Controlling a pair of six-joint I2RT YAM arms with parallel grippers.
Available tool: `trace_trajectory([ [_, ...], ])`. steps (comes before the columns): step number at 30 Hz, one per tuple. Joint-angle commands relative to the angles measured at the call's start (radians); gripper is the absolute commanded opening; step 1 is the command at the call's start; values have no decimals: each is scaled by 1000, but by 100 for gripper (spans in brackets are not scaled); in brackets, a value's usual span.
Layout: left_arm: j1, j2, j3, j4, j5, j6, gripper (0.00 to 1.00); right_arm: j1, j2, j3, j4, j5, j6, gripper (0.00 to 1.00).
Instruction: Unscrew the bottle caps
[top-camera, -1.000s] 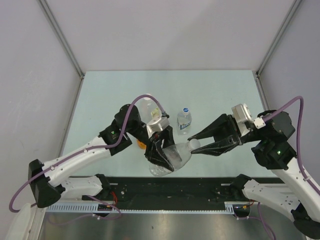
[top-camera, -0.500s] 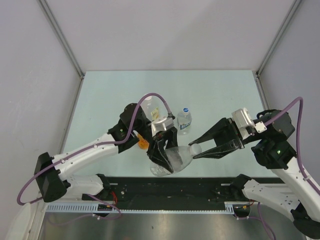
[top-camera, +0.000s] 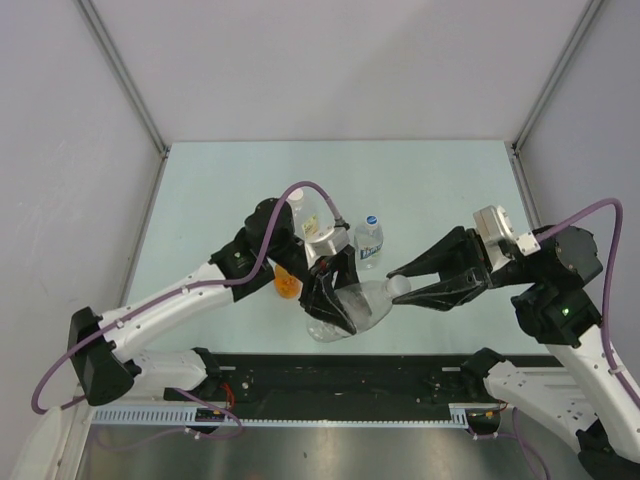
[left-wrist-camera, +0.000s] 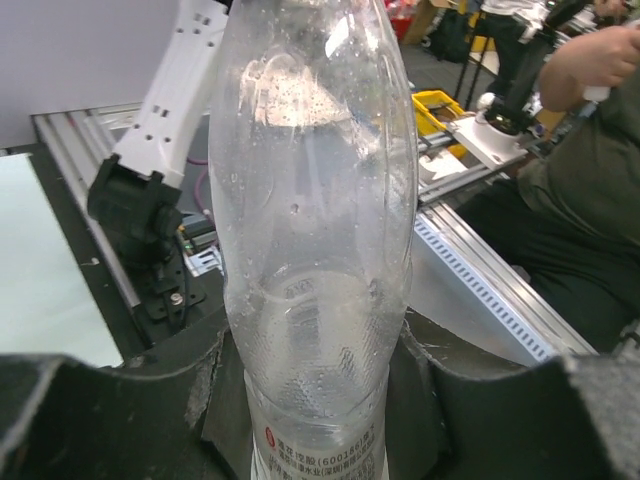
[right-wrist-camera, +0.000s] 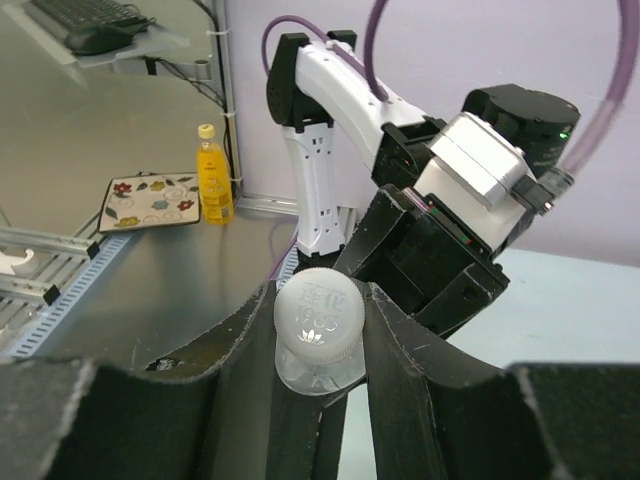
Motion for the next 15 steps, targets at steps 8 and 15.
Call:
trace_trajectory([
  [8,51,-28,36,-114,-99,142,0,-65,-40,42,80,-80,154,0],
  [15,52,-48,44,-224,-235,207,0,-70,-56,43,68,162,123,0],
])
